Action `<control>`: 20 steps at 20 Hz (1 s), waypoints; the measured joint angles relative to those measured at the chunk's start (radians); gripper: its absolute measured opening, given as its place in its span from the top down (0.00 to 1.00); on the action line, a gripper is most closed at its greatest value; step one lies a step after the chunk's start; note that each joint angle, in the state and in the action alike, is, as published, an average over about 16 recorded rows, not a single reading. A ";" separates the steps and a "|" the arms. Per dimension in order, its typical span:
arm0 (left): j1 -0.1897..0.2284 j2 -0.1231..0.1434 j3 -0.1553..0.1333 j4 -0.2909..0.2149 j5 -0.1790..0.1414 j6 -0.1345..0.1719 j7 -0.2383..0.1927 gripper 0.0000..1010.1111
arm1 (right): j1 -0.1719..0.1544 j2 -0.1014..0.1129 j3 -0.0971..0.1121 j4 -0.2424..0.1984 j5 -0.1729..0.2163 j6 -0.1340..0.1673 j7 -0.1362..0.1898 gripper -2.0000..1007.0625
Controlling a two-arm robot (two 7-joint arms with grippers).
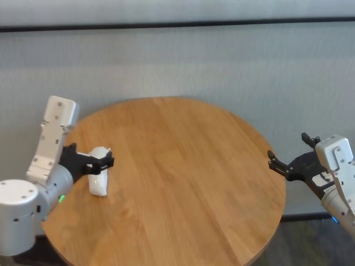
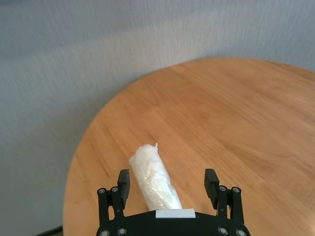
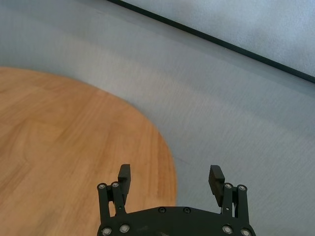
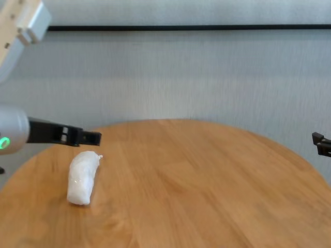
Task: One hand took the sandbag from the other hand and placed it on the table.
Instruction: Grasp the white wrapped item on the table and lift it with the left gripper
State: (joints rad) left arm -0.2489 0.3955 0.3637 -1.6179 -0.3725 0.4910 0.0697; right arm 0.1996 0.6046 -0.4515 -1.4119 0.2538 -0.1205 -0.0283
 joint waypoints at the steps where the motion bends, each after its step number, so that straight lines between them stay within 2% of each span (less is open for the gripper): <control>1: -0.004 -0.010 0.002 0.007 0.003 0.010 0.005 0.01 | 0.000 0.000 0.000 0.000 0.000 0.000 0.000 0.01; 5: -0.018 -0.047 0.010 0.041 0.016 0.035 0.027 0.01 | 0.000 0.000 0.000 0.000 0.000 0.000 0.000 0.01; 10: -0.032 -0.084 0.013 0.087 0.036 0.043 0.053 0.01 | 0.000 0.000 0.000 0.000 0.000 0.000 0.000 0.01; 20: -0.048 -0.117 0.011 0.164 0.082 0.036 0.080 0.01 | 0.000 0.000 0.000 0.000 0.000 0.000 0.000 0.01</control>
State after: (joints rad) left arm -0.2969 0.2785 0.3751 -1.4535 -0.2909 0.5270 0.1496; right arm 0.1996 0.6046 -0.4514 -1.4119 0.2538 -0.1204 -0.0283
